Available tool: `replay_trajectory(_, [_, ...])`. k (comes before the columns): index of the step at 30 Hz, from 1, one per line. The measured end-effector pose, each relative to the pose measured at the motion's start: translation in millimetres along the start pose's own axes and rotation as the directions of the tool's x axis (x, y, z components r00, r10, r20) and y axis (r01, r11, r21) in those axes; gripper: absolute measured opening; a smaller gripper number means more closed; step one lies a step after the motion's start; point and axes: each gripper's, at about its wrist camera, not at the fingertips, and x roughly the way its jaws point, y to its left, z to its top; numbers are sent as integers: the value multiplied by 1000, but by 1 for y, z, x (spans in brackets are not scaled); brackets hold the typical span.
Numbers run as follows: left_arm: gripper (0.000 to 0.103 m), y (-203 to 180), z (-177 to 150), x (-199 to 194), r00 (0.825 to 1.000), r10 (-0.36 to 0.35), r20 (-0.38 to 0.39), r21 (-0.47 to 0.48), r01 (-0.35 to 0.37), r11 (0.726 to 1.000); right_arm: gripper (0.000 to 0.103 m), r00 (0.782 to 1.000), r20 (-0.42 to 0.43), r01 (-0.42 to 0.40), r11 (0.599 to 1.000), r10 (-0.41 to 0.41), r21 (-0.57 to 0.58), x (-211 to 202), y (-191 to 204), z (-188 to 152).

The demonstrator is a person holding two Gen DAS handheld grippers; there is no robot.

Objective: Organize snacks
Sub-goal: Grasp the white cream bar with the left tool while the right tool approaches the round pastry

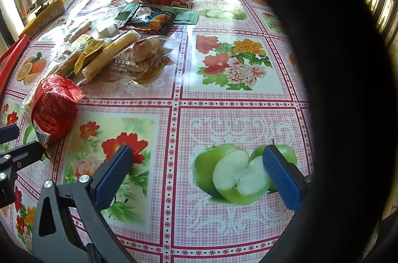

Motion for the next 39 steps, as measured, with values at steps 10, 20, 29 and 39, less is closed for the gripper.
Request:
replay_trajectory(10, [66, 3, 5, 2, 1000, 23, -20, -14, -24, 1000, 103, 988, -116, -104, 995, 103, 1, -1, -6, 24])
replay_trajectory(20, [66, 40, 22, -14, 1000, 23, -11, -55, -23, 998, 99, 983, -78, -173, 980, 166, -101, 0, 20, 77])
replay_trajectory(29, [66, 70, 36, -17, 998, 58, -18, -109, -59, 992, 99, 963, -156, -236, 966, 218, -106, 37, 29, 105])
replay_trajectory(39, [66, 89, 48, -19, 996, 94, -5, -145, -94, 985, 78, 958, -193, -246, 951, 211, -186, 57, 43, 109])
